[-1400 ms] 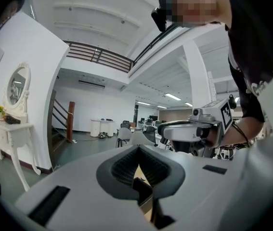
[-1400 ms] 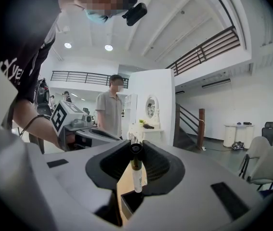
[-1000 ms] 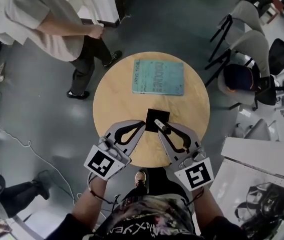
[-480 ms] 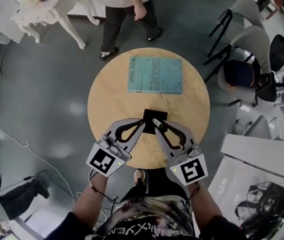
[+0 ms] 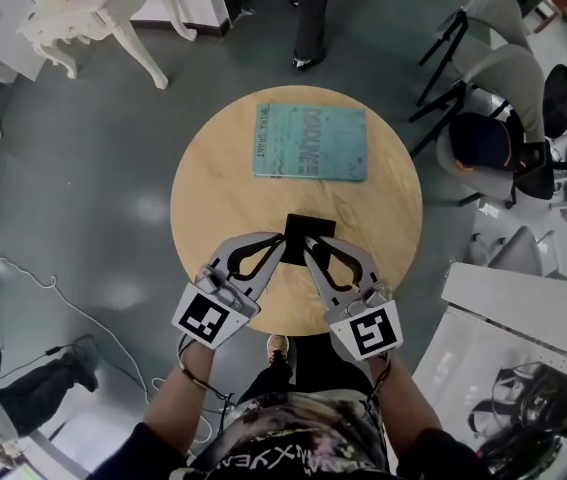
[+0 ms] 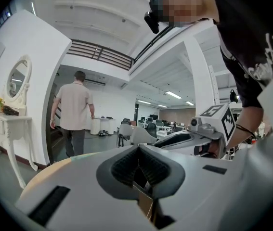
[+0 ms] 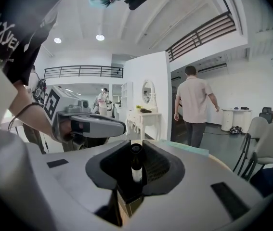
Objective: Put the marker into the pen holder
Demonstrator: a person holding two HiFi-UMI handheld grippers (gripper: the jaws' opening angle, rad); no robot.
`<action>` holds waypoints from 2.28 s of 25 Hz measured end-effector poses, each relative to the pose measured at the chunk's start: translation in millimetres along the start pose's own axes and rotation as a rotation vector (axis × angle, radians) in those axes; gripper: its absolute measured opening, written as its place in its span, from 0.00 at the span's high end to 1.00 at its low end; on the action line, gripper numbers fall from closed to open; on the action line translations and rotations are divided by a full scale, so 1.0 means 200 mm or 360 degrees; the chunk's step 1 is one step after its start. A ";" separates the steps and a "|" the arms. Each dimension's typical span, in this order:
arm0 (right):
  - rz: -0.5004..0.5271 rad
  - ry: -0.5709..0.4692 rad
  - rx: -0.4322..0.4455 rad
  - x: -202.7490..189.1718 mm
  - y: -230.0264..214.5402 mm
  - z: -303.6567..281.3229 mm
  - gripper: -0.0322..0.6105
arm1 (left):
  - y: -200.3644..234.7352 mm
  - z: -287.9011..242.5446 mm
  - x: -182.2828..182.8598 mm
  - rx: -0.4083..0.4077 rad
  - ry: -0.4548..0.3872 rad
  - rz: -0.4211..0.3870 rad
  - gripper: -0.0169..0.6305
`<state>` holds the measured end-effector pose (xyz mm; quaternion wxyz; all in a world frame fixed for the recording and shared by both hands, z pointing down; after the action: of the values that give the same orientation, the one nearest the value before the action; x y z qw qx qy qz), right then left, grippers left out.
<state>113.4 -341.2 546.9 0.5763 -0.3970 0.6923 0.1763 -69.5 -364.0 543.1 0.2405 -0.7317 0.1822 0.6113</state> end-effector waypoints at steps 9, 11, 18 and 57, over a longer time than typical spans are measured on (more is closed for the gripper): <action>-0.0002 0.0067 -0.0021 -0.09 -0.02 -0.04 0.83 | -0.01 -0.02 -0.03 -0.0002 0.0015 -0.0001 0.95; -0.0008 0.0077 -0.0028 -0.11 -0.02 -0.05 0.83 | -0.01 -0.02 -0.03 -0.0002 0.0012 0.0003 0.95; -0.0001 0.0089 -0.0039 -0.16 -0.02 -0.06 0.83 | -0.02 -0.02 -0.04 0.0000 0.0019 0.0006 0.95; 0.0213 -0.0062 -0.0029 0.07 0.15 0.09 0.68 | -0.10 0.10 0.13 0.0005 0.0007 -0.0053 0.95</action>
<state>102.0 -315.1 522.1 0.5728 -0.3518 0.7043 0.2283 -69.4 -336.2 518.1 0.2515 -0.7355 0.1714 0.6053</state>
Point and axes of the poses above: the fingertips, and each gripper's own axes: z backward along the fingers, y to its left, x out of its top, the point moved 10 cm from there along z, backward along the fingers, and after that the axes turned 13 degrees about -z, right-handed, at the moved point
